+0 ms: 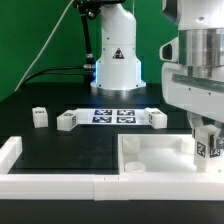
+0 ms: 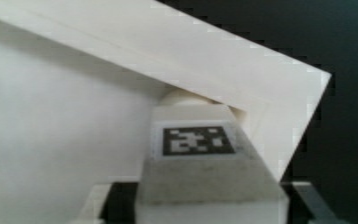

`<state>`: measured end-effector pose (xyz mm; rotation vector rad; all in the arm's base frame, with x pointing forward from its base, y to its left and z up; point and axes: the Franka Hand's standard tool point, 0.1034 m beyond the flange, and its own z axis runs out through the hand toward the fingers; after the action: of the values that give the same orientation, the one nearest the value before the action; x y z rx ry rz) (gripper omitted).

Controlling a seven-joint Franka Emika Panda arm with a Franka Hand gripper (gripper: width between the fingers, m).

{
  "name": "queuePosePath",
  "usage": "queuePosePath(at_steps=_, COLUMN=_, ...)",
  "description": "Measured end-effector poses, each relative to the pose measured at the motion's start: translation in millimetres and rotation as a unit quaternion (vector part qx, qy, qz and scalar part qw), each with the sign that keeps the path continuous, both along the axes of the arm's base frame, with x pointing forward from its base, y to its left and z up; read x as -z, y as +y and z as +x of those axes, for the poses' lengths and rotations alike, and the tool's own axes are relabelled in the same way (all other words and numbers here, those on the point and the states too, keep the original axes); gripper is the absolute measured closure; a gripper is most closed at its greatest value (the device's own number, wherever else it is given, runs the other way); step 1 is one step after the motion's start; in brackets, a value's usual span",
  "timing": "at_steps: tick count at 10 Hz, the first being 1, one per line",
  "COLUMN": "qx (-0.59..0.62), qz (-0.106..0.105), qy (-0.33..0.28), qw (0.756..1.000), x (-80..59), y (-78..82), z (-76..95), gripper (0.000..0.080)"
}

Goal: Assemble one leg

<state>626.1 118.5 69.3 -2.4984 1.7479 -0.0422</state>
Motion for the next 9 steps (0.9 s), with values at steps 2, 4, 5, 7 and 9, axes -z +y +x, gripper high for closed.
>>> queuePosePath(at_steps=2, qx=0.116, qz=0.01, qy=0.013, qw=0.993, x=0.2, y=0.1, z=0.1, gripper=0.0509)
queuePosePath(at_steps=4, qx=0.234, qz=0.027, qy=0.022, qw=0.972, x=0.2, y=0.5, z=0.3, gripper=0.0509)
queuePosePath(at_steps=5, qx=0.279, qz=0.029, qy=0.024, qw=0.959, x=0.2, y=0.6, z=0.1, gripper=0.0509)
queuePosePath(at_steps=7, qx=0.338, qz=0.025, qy=0.023, qw=0.94, x=-0.6, y=-2.3, z=-0.2, gripper=0.0508)
queuePosePath(at_steps=9, qx=0.354, qz=0.024, qy=0.021, qw=0.935, x=-0.7, y=-5.7, z=-0.3, gripper=0.0508)
